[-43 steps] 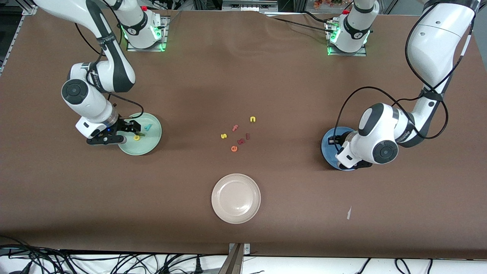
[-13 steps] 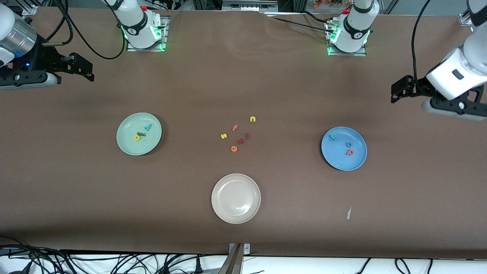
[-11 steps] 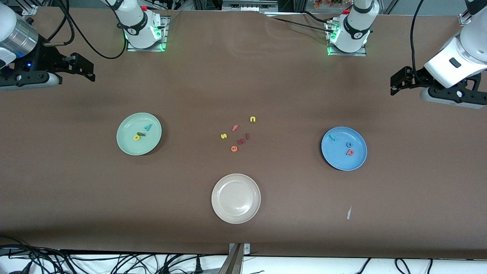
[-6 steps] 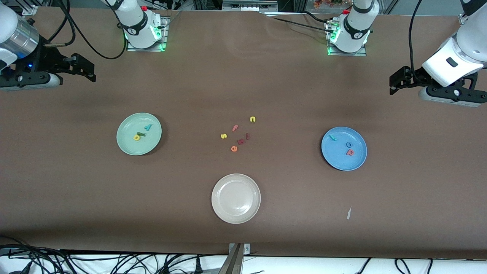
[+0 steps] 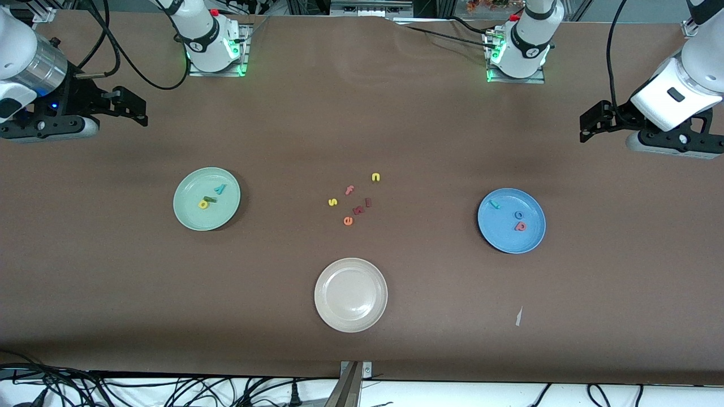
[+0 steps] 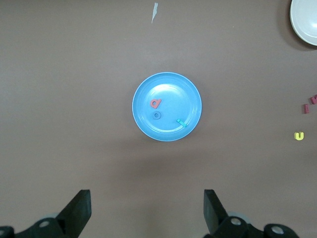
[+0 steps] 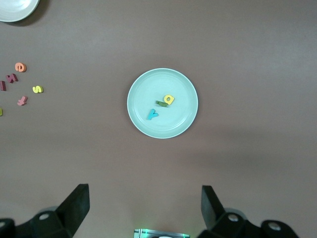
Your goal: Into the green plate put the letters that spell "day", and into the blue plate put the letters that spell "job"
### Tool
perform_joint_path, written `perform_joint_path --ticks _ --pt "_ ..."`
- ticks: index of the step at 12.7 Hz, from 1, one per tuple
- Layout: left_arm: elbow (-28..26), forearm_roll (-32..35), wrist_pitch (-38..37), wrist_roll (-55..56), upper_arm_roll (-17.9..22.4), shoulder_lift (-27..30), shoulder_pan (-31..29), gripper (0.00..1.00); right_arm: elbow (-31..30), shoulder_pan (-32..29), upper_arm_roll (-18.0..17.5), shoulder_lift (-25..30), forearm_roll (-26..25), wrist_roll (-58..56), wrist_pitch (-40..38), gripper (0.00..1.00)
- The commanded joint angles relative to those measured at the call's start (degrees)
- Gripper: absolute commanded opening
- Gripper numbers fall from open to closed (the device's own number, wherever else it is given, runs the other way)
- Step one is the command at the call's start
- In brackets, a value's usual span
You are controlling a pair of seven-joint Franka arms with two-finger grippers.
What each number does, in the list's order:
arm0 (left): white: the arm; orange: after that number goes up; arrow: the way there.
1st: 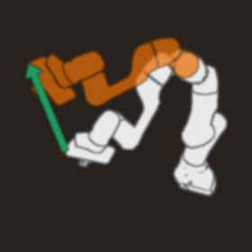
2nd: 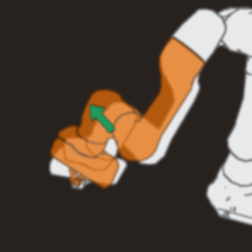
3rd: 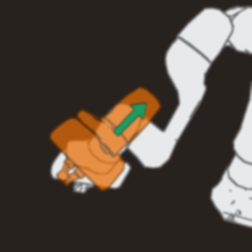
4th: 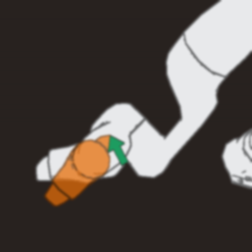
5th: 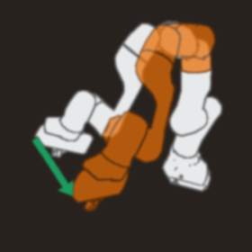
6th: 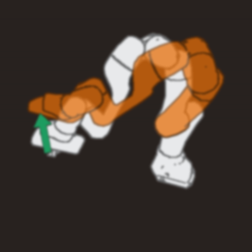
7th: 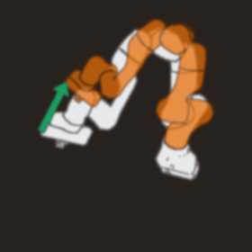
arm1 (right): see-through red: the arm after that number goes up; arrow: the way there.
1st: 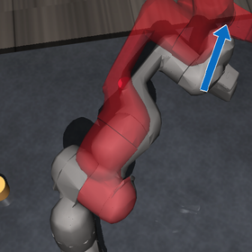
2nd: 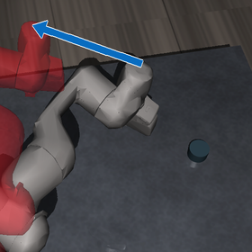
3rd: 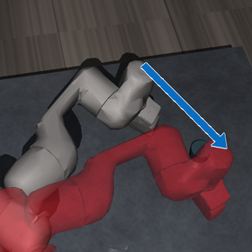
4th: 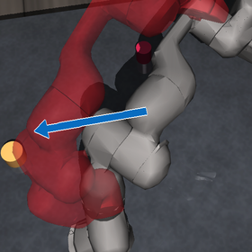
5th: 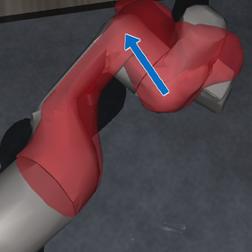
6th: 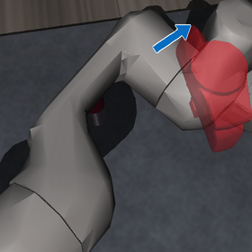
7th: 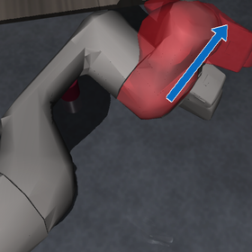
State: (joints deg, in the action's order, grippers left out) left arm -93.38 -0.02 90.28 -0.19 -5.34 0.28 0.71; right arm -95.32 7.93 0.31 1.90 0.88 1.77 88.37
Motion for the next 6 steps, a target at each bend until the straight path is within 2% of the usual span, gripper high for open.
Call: perform_joint_path --ticks 1,6 --pt "0.04 -1.47 0.60 0.11 0.25 0.16 0.08 1.00 1.10 0.60 -0.14 -0.23 -0.97 -0.36 -0.39 1.00" --pt "0.04 -2.44 0.60 0.11 0.33 0.07 0.08 1.00 1.80 0.60 -0.14 -0.32 -1.06 -0.45 -0.66 1.00"
